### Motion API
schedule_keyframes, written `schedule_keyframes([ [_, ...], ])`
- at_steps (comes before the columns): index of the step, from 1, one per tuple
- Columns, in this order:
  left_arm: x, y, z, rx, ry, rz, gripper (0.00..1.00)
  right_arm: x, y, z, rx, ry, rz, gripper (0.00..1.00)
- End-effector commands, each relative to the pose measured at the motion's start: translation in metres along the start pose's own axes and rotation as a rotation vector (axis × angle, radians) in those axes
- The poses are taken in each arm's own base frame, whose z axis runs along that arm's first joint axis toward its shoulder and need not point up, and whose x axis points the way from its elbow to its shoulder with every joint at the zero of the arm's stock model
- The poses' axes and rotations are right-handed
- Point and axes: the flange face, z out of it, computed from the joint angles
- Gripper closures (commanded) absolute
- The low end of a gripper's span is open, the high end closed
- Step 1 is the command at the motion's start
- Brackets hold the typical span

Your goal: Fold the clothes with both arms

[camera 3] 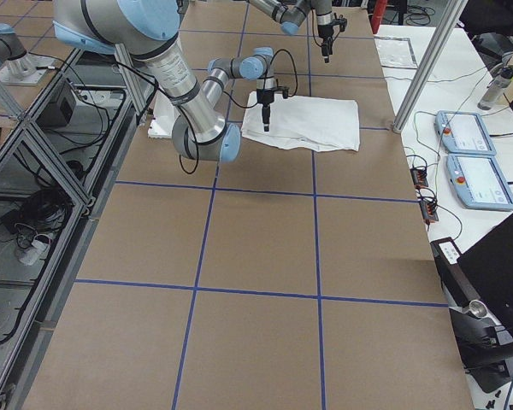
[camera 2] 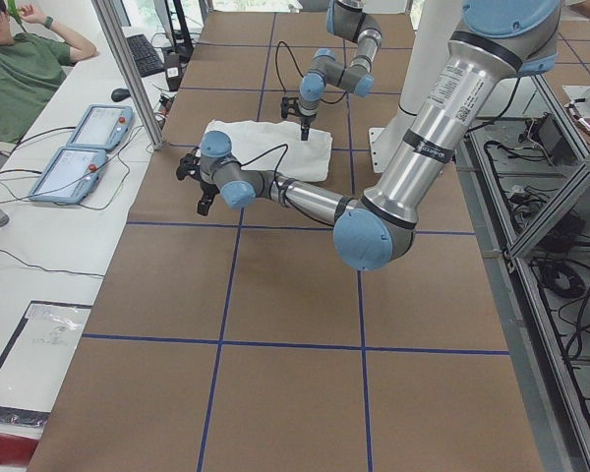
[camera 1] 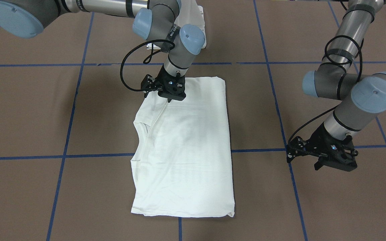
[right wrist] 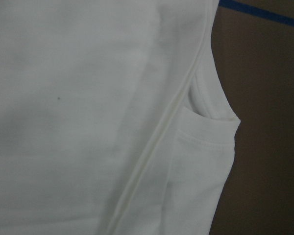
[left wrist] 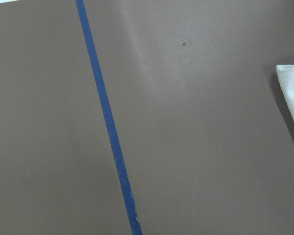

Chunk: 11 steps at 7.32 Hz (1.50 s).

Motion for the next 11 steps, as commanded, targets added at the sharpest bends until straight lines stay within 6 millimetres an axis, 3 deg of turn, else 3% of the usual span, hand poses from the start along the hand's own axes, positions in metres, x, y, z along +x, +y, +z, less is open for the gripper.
schedule_keyframes([
  [1,0.001,0.0,-0.001,0.001,0.001,0.001,0.0,0.035,0.014,0.017,-0.002,0.006,-0.006,0.0],
  [3,0.001,0.0,-0.001,0.001,0.001,0.001,0.0,0.09,0.038,0.038,-0.006,0.021,-0.033,0.0],
  [4,0.003,-0.001,-0.003,0.006,0.005,0.005,0.0,0.108,0.044,0.025,-0.019,0.056,-0.052,0.0],
  [6,0.003,-0.001,-0.003,0.006,0.005,0.003,0.0,0.113,0.051,0.016,-0.02,0.074,-0.06,0.0],
  [7,0.004,-0.001,-0.004,0.007,0.006,0.005,0.0,0.105,0.05,0.008,-0.013,0.049,-0.064,0.0],
  [9,0.009,-0.002,-0.009,0.015,0.012,0.009,0.0,0.091,0.044,-0.001,0.06,-0.186,-0.051,0.0],
  [10,0.008,0.008,-0.015,0.019,0.019,-0.018,0.0,0.095,0.042,-0.002,0.09,-0.282,-0.028,0.0],
  [11,0.026,0.032,-0.025,0.018,0.053,-0.068,0.0,0.109,0.048,-0.005,0.093,-0.351,0.032,0.0],
])
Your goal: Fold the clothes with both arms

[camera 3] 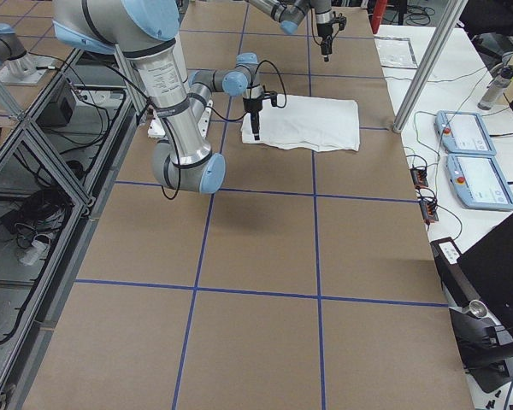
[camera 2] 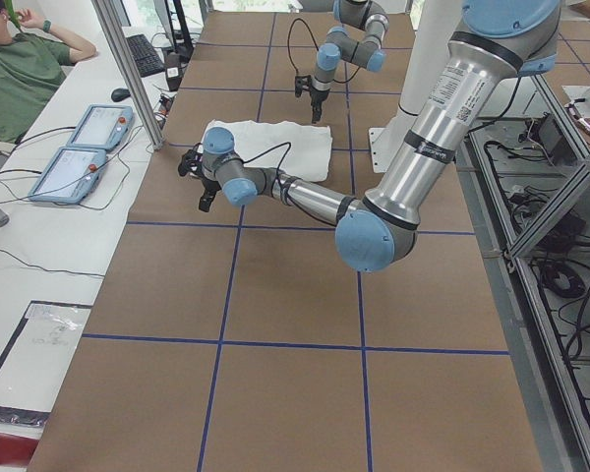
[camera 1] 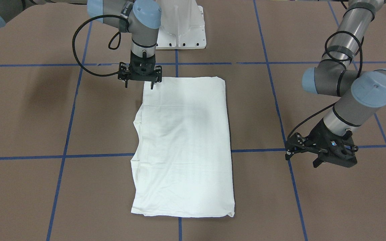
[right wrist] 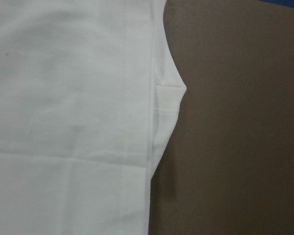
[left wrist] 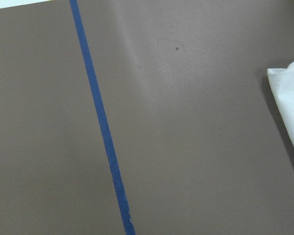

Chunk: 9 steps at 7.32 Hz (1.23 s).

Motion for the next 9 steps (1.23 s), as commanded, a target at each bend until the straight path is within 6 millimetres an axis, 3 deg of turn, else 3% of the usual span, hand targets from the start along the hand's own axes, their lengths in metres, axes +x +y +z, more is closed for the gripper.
schedule_keyframes([
  [1,0.042,0.063,-0.021,-0.015,0.074,-0.097,0.0,0.031,0.012,-0.015,0.034,-0.193,0.099,0.0],
  [3,0.12,0.134,-0.044,-0.056,0.181,-0.243,0.0,0.079,0.043,0.007,0.032,-0.403,0.249,0.0],
  [4,0.144,0.163,-0.046,-0.066,0.198,-0.299,0.0,0.094,0.055,0.013,0.026,-0.458,0.304,0.0],
  [6,0.167,0.223,-0.022,-0.004,0.29,-0.431,0.0,0.091,0.057,0.011,0.031,-0.479,0.344,0.0],
  [9,0.192,0.258,0.003,-0.029,0.318,-0.487,0.0,0.091,0.057,0.01,0.033,-0.481,0.344,0.0],
])
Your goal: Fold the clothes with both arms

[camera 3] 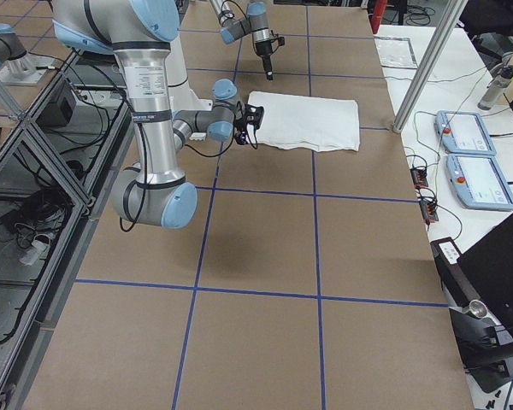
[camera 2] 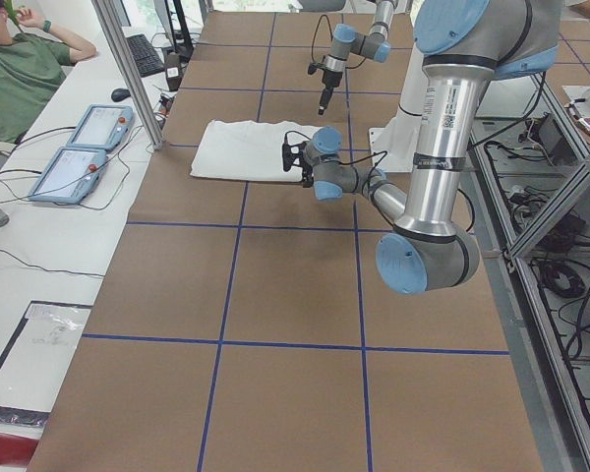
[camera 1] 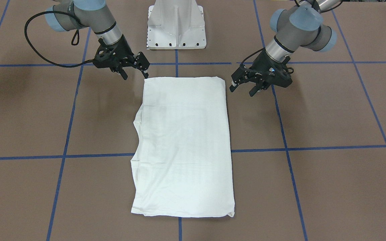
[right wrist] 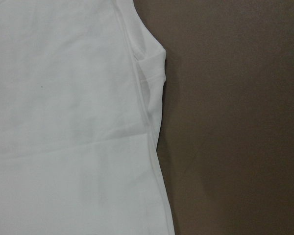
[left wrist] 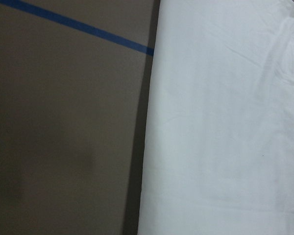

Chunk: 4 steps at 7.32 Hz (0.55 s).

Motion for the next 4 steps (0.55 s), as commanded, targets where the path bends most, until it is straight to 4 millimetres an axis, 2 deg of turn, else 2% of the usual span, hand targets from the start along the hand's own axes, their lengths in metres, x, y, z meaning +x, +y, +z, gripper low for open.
schedule_keyframes([
  [1,-0.001,0.028,0.017,-0.037,0.001,-0.006,0.0,-0.001,-0.001,0.0,0.002,-0.002,0.001,0.0],
  [2,-0.003,0.035,0.026,-0.038,-0.009,-0.003,0.0,-0.001,0.0,0.0,0.0,-0.002,0.001,0.0],
  [4,0.004,0.042,0.039,-0.053,-0.007,-0.002,0.0,-0.002,0.0,-0.001,0.001,-0.004,0.001,0.0],
])
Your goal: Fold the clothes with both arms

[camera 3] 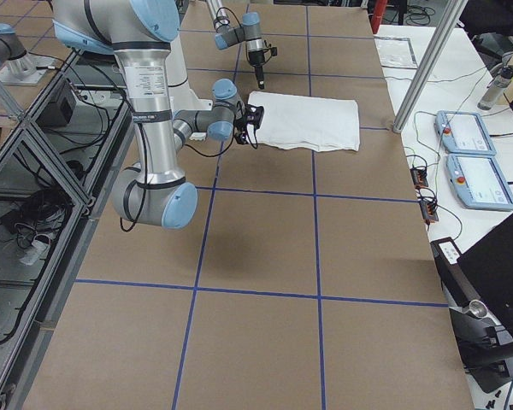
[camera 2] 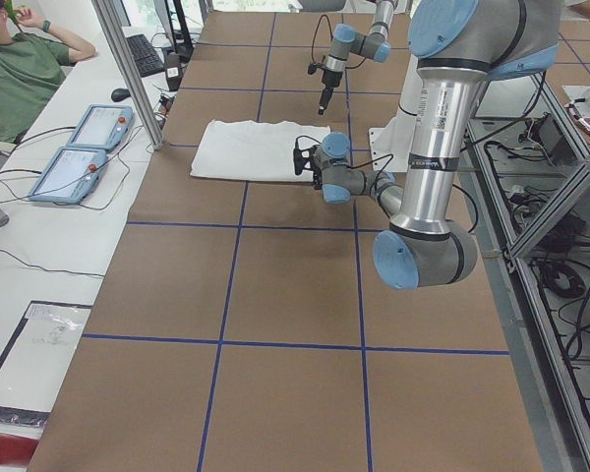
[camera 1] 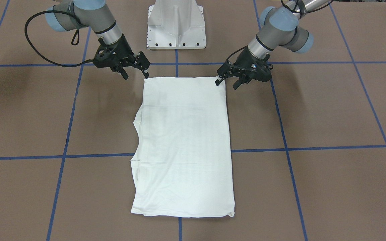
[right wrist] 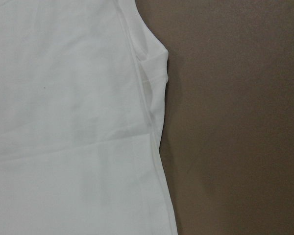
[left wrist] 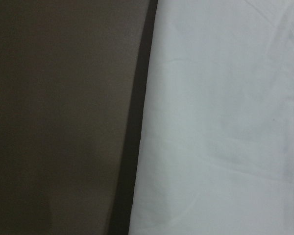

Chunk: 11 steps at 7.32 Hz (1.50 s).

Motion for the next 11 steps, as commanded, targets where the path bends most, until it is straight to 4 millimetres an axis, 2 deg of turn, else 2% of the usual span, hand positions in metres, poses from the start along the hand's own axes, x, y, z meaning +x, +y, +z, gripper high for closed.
schedule_keyframes([
  [1,0.005,0.011,0.011,-0.02,0.001,0.002,0.0,0.0,-0.001,0.0,0.001,-0.001,0.0,0.0],
  [2,0.007,0.013,0.013,-0.023,0.004,0.003,0.0,0.0,0.0,0.0,0.0,-0.001,0.0,0.0],
  [4,0.004,0.017,0.017,-0.03,-0.006,0.004,0.11,0.0,0.0,0.0,-0.001,-0.001,0.0,0.0],
  [6,0.005,0.023,0.024,-0.041,-0.01,0.008,0.11,0.0,0.0,0.0,-0.001,-0.001,0.0,0.0],
  [7,0.008,0.023,0.025,-0.042,-0.005,0.004,0.25,0.0,0.0,0.0,-0.001,-0.001,0.0,0.0],
  [9,0.011,0.023,0.022,-0.043,0.004,0.002,0.94,0.001,0.0,0.0,0.0,0.002,0.0,0.0],
  [10,0.012,0.023,0.021,-0.043,0.007,0.005,1.0,0.0,0.0,0.0,0.007,0.0,0.0,0.0],
  [11,0.012,0.024,0.02,-0.044,0.007,0.007,1.0,-0.001,0.003,0.0,0.008,-0.001,-0.002,0.0],
])
